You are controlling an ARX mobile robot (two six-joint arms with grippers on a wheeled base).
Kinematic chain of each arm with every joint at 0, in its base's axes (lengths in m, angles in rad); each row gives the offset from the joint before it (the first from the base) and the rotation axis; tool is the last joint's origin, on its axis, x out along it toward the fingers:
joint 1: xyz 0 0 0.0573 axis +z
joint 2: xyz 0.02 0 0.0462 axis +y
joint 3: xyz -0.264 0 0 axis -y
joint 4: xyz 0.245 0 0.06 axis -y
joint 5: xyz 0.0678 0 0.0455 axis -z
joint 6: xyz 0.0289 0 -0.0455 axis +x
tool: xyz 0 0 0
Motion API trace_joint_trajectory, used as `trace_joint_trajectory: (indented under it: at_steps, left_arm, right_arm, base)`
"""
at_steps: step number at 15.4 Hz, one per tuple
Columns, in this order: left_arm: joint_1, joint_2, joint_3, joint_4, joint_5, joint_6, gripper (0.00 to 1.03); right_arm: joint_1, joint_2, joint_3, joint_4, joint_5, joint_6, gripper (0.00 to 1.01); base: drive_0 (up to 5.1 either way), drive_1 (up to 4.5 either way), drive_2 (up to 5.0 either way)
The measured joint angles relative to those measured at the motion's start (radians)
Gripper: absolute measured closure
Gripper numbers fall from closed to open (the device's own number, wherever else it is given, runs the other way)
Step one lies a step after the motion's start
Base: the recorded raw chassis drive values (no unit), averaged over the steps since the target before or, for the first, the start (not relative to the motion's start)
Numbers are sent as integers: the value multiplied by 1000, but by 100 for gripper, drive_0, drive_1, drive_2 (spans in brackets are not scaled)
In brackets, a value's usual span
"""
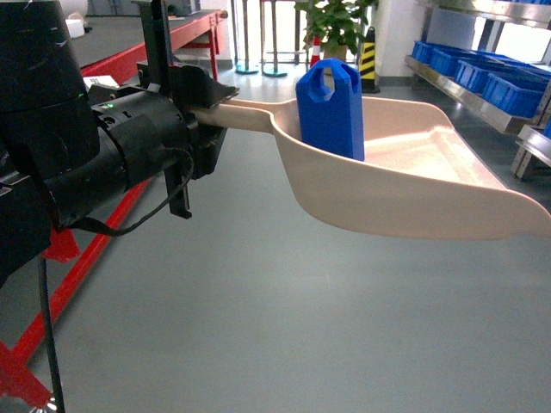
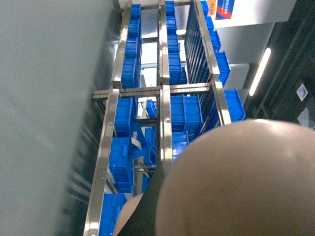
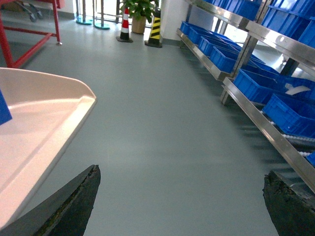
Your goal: Place part in tray to right shelf
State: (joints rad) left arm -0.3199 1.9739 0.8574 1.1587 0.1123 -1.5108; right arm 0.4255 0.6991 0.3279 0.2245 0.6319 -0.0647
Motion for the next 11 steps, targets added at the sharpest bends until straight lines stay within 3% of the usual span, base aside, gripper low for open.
trace_joint_trajectory:
  at_steps: [11]
  left_arm:
    - [1,0,0,-3,-1,0,89]
  right_arm:
    - [0,2,0,-5,-2,0,3]
  base:
    - [-3,427,-433]
